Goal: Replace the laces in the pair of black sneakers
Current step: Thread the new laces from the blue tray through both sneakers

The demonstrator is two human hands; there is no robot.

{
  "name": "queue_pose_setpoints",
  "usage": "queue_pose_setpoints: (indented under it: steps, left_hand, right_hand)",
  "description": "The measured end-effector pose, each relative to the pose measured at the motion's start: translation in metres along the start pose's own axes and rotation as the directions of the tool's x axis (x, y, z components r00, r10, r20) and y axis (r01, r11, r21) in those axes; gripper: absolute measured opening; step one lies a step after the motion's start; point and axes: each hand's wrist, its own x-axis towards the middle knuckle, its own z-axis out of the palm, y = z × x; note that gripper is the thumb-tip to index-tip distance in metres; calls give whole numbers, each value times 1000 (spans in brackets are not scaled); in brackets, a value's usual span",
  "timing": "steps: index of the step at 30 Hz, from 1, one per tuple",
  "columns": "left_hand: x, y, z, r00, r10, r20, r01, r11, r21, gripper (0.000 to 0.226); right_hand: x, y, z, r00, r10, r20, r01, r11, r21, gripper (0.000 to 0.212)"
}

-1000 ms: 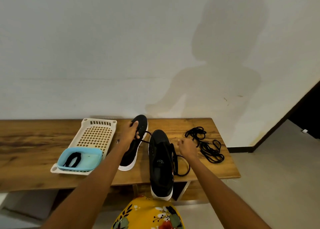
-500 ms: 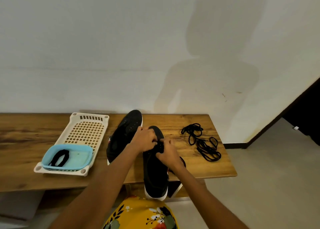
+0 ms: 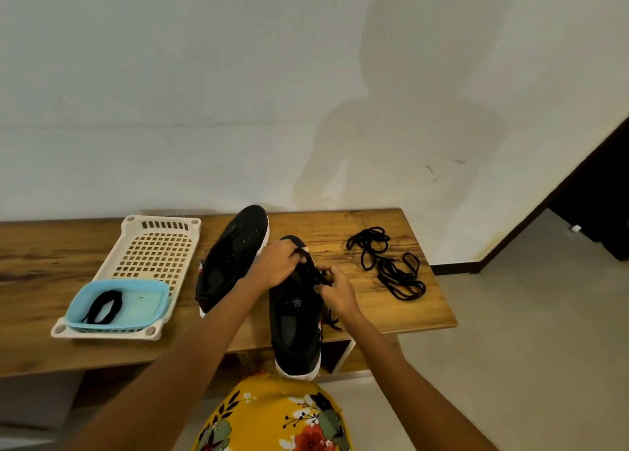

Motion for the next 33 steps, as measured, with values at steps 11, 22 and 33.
queue_pose_setpoints:
  steps: [11,22,33]
  left_hand:
    - [-9,18,-43,982,-158,103,143,979,147,28]
    - [-23,-4,-57,976,-113,185,87,986,143,54]
    - [-21,-14,-40,975,41,-219,-67,991,-114,21]
  right_hand:
    - [-1,-54,14,903,-415,110,425,901,-87,44]
    - [1,-68,7,981,-124,152,90,973,215,11]
    - [13,-75,1,970,58,238,-114,967,229,15]
